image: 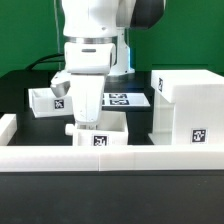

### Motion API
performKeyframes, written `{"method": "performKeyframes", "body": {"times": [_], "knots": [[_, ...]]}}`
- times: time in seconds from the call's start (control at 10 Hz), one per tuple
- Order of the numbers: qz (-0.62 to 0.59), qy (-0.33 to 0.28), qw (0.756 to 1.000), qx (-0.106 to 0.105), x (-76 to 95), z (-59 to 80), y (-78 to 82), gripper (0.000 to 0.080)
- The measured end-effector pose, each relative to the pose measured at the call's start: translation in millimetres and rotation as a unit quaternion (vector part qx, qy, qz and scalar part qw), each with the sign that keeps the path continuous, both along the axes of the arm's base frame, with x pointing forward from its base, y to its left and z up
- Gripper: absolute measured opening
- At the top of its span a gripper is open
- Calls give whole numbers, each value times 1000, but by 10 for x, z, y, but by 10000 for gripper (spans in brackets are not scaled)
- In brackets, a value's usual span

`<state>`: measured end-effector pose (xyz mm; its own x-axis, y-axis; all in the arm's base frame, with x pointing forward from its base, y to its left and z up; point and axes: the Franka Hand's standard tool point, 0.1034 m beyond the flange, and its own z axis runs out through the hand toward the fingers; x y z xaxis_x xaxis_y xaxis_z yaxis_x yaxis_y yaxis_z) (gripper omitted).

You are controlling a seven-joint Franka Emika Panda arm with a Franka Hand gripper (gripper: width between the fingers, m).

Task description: Assemble drawer

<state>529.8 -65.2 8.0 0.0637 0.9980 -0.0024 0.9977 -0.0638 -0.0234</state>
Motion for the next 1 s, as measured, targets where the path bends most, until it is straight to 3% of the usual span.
{"method": "performKeyframes", "body": {"times": [0.3,0.8,1.0], "knots": [[17,0,1000,0,25,15,1,42],[29,3,1000,6,176,22,446,42],[25,4,1000,6,167,16,407,42]]}}
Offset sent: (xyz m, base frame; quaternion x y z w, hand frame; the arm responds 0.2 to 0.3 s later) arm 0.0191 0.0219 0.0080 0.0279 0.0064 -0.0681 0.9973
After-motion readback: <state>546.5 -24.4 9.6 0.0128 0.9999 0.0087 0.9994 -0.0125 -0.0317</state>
